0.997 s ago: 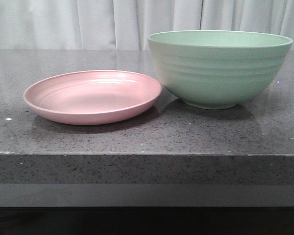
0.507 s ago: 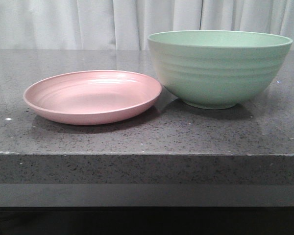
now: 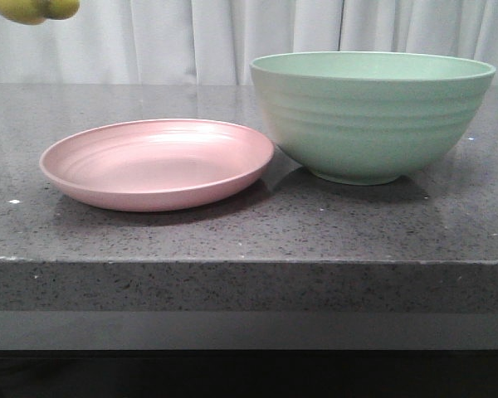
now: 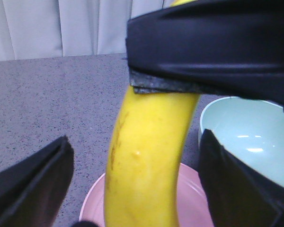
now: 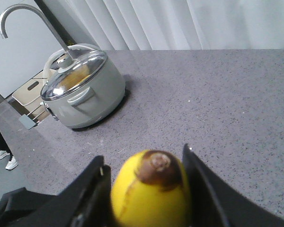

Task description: Transfer banana from pink plate to green bowl

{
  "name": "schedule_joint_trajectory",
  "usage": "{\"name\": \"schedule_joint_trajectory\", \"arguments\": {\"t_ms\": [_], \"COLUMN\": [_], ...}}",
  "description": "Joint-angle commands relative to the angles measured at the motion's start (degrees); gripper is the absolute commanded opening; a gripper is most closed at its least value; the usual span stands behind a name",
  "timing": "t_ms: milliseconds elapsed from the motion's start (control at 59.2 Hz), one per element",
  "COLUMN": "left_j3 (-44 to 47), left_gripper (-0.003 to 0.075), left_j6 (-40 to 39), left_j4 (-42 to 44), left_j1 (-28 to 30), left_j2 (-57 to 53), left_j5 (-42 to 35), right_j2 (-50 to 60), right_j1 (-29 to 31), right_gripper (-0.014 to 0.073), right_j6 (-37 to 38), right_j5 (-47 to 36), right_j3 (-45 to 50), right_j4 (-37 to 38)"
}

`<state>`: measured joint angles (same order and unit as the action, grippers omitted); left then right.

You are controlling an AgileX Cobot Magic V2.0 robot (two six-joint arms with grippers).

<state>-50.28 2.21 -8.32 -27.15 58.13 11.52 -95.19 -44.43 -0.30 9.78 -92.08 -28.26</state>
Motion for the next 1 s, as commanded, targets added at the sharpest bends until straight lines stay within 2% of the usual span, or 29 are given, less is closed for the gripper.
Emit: {"name": "schedule_joint_trajectory", "arguments": {"t_ms": [0, 254, 575, 659, 862, 980], "left_j3": [-1.7, -1.7, -1.7, -1.7, -1.7, -1.7], "left_gripper": [0.0588, 0.0588, 0.0587, 0.0587, 0.0587, 0.0587], "left_j6": [-0.2, -0.2, -0.2, -0.2, -0.2, -0.2], "left_j4": [-0.3, -0.3, -0.3, -0.3, -0.3, -0.3], "left_j1": [-0.4, -0.4, -0.4, -0.4, -0.4, -0.4], "left_j2": [-1.0, -1.0, -1.0, -1.0, -1.0, -1.0], "left_j5": [-5.0, -5.0, -5.0, -5.0, -5.0, -5.0], "right_j2": [2.6, 2.3, 2.2, 2.3, 3.7, 5.1], "right_j1": [0.1, 2.7, 15.1, 17.8, 22.2, 24.5], "right_gripper": [0.0068, 0.0068, 0.0068, 0.0068, 0.0068, 0.0049], "right_j6": [-0.6, -1.3, -1.4, -3.3, -13.6, -14.5], "right_j5": [-4.1, -6.4, -5.6, -3.7, 4.1, 8.8], "right_j3": [-2.0, -2.0, -2.2, -2.2, -2.2, -2.5], "right_j4": [-0.1, 0.0, 0.0, 0.0, 0.6, 1.4]}}
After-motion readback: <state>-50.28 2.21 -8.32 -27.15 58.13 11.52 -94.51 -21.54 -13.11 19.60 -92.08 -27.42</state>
